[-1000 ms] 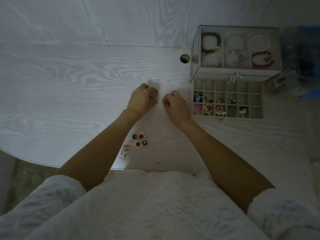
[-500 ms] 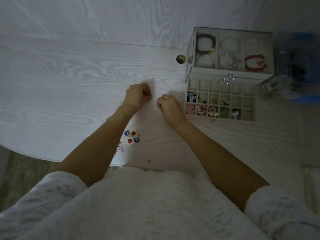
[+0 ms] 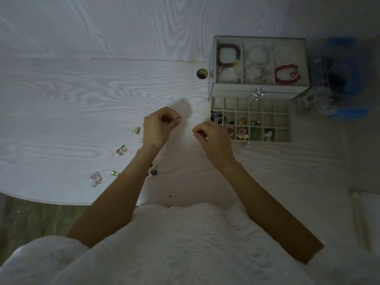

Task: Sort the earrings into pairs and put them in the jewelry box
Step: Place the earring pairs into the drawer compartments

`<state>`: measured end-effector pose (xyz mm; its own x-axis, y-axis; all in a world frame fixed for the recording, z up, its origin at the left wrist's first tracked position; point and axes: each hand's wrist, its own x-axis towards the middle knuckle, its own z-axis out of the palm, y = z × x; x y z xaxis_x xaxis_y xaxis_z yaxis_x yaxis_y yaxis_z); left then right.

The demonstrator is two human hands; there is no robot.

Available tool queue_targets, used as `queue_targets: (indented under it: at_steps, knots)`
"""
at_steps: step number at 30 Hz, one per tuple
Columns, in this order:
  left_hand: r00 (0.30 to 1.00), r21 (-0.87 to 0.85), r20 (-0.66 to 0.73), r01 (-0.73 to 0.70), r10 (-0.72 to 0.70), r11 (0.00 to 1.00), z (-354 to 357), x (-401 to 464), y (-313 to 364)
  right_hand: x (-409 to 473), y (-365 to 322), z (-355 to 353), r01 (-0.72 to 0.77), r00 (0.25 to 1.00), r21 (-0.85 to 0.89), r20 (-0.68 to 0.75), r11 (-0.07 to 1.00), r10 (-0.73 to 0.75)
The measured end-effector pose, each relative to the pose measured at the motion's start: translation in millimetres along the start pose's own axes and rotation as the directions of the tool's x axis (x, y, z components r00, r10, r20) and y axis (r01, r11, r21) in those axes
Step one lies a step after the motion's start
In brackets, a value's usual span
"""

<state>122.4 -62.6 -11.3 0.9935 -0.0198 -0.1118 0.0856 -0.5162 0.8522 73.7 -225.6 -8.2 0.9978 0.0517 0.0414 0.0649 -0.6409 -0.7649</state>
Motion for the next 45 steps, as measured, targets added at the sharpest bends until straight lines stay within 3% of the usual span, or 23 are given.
queue_targets:
  at_steps: [5,10,16,22,28,32,38,45]
  knots:
    - [0.985,-0.134,0.069,-0.150,0.160,0.980,56,-3,59,-29,46,-70,-0.175,0.968,-0.006,-0.185,0.984,0.171]
    - [0.921,-0.066,0.192,-0.332,0.339,0.941,135,8,102,-47,95,-122,-0.302,0.902,-0.024,-0.332,0.953,0.277]
    - [0.833,0.192,0.447,-0.445,0.326,0.875,196,18,115,-56,123,-149,-0.303,0.888,-0.047,-0.375,0.952,0.264]
    - [0.794,0.265,0.485,-0.533,0.367,0.803,204,21,110,-48,130,-150,-0.322,0.892,-0.073,-0.357,0.944,0.277]
    - [0.718,0.403,0.628,-0.629,0.298,0.665,205,23,122,-31,135,-153,-0.270,0.913,-0.166,-0.356,0.949,0.198]
    - [0.684,0.389,0.611,-0.699,0.400,0.601,193,19,118,-22,135,-152,-0.221,0.935,-0.247,-0.329,0.944,0.133]
    - [0.710,0.428,0.485,-0.702,0.512,0.569,178,8,96,-8,136,-148,-0.171,0.972,-0.398,-0.220,0.901,0.087]
    - [0.726,0.431,0.478,-0.685,0.495,0.588,175,-3,95,0,145,-137,-0.155,0.983,-0.491,-0.166,0.858,0.082]
